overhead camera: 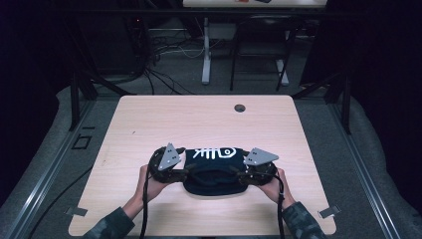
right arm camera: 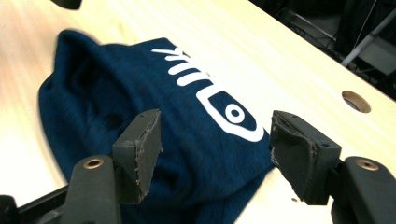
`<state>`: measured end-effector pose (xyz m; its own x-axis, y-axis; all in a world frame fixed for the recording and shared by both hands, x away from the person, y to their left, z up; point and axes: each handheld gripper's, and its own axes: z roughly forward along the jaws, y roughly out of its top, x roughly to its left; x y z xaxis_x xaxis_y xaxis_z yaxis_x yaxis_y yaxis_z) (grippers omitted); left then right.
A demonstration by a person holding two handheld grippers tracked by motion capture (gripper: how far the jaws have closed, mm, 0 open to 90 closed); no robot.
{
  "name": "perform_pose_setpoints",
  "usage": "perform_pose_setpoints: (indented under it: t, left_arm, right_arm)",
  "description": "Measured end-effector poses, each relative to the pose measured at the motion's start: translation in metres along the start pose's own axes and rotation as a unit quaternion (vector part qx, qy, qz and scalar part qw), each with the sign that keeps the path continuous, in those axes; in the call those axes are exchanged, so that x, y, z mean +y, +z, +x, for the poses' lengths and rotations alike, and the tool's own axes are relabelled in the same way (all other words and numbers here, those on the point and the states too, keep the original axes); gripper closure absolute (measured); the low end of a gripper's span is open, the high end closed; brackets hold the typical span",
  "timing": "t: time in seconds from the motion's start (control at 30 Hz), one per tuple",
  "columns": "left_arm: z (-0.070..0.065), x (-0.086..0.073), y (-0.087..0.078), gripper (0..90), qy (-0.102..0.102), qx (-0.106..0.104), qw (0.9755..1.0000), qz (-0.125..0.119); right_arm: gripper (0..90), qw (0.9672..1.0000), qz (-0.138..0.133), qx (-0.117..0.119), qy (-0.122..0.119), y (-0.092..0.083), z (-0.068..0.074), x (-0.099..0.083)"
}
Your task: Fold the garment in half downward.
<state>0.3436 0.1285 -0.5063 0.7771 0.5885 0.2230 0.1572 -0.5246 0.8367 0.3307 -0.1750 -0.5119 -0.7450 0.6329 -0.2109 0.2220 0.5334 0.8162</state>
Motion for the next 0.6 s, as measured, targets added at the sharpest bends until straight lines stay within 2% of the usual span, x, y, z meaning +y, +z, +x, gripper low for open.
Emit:
perform_pose_setpoints:
  t: [0.13, 0.17, 0.27, 0.4, 0.6]
  left_arm:
    - [0.003, -0.002, 0.023, 31.7, -0.010, 0.003, 0.9995, 0.031]
    - [0.002, -0.004, 0.029, 30.9, -0.013, -0.003, 0.9989, 0.045]
    - [-0.001, -0.011, 0.039, 28.7, -0.014, -0.015, 0.9977, 0.064]
    - [-0.009, -0.019, 0.044, 26.0, -0.009, -0.022, 0.9964, 0.081]
    - [-0.016, -0.029, 0.049, 24.6, 0.004, -0.019, 0.9950, 0.098]
  right_arm:
    - [31.8, 0.9995, 0.026, 0.002, 0.020, 0.020, -0.002, 0.003]
    - [31.7, 0.9992, 0.034, 0.000, 0.021, 0.023, -0.002, 0.002]
    - [30.8, 0.9981, 0.052, 0.004, 0.032, 0.033, -0.002, -0.002]
    - [29.1, 0.9961, 0.079, 0.009, 0.036, 0.036, 0.000, -0.010]
    - [28.0, 0.9943, 0.100, 0.015, 0.033, 0.039, 0.007, -0.021]
